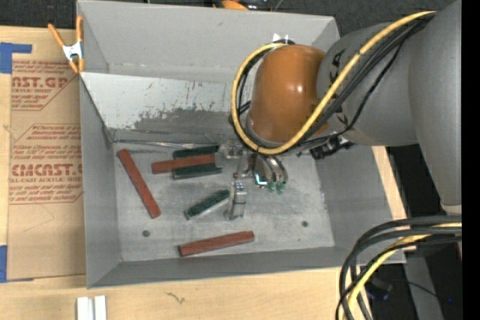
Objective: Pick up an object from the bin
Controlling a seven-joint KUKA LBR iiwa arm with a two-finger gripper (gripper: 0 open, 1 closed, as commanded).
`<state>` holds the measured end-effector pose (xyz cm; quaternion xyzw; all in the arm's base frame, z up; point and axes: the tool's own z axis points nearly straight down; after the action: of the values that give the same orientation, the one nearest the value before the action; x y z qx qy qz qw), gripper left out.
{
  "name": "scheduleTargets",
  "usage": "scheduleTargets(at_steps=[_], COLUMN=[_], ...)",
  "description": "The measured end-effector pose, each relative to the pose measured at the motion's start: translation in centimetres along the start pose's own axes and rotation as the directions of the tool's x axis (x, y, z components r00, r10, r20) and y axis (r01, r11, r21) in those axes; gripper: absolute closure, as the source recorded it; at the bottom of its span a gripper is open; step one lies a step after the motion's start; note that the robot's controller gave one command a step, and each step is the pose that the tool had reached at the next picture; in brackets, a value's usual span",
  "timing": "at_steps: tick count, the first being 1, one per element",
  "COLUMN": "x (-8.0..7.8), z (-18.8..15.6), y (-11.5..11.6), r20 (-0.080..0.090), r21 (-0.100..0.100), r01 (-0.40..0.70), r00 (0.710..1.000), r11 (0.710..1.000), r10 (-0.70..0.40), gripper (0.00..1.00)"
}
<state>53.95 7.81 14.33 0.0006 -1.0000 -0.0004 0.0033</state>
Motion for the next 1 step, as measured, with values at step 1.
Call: scheduleTargets(at_steps=[1], x=[-1.85], z=[7.34], y=[0.43], r20=[0.006], r21=[0.001], r01=[0.034], r00=[0.999], r11=[0.999], r10=[-0.034], gripper=[0.00])
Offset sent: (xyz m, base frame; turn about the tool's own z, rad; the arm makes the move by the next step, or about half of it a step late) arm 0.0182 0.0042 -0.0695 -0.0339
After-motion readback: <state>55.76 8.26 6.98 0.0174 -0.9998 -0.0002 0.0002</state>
